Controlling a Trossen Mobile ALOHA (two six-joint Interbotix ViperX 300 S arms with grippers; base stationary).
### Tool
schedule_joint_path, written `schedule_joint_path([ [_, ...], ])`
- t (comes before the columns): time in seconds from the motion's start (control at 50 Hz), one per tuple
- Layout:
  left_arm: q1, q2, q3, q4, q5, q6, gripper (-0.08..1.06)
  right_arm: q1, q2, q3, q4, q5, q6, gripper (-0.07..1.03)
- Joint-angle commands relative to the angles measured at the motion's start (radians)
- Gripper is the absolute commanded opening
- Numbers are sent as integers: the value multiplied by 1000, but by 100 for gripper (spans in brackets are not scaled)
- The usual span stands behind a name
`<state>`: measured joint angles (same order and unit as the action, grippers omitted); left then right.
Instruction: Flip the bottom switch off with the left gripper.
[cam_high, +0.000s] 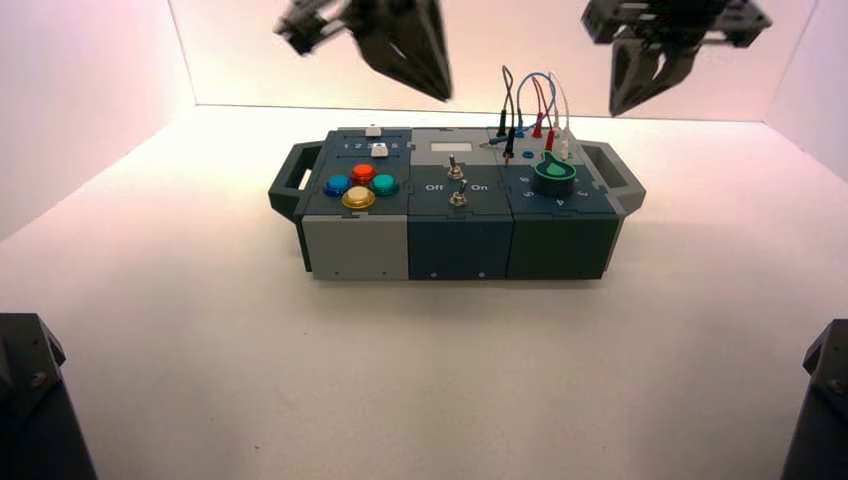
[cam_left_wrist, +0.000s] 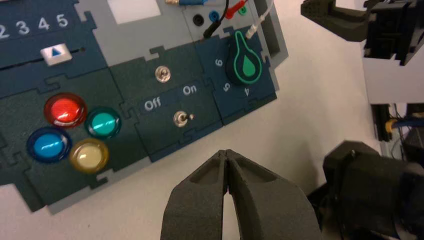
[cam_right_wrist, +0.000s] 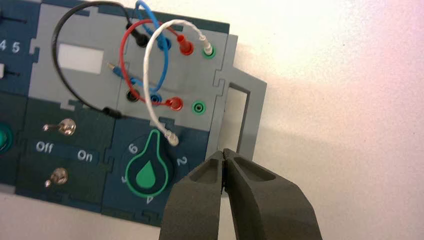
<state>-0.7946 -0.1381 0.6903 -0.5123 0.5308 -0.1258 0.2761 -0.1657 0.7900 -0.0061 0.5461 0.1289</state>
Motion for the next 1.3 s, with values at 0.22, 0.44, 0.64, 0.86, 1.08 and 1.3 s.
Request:
schedule_joint_path([
  [0.22, -57, 126, -84, -3, -51, -58, -3, -3, 57, -9, 8, -64, 8, -2],
  [0.44, -60, 172, -106, -3, -61, -69, -3, -3, 86, -9, 6, -74, 5, -2],
  [0.64, -60, 178, -103, 8, -61, -69, -3, -8, 127, -25, -6, -78, 3, -2],
  [0.86, -60, 199, -104, 11, -57, -72, -3, -17, 204, -67, -26, -78, 0, -2],
  [1.08, -60, 230, -115, 12, -20, -87, -3, -38, 262, -87, -34, -106, 0, -2],
  [1.3, -60, 239, -123, 28, -14, -110, -3, -46, 298, -97, -38, -129, -3, -2],
])
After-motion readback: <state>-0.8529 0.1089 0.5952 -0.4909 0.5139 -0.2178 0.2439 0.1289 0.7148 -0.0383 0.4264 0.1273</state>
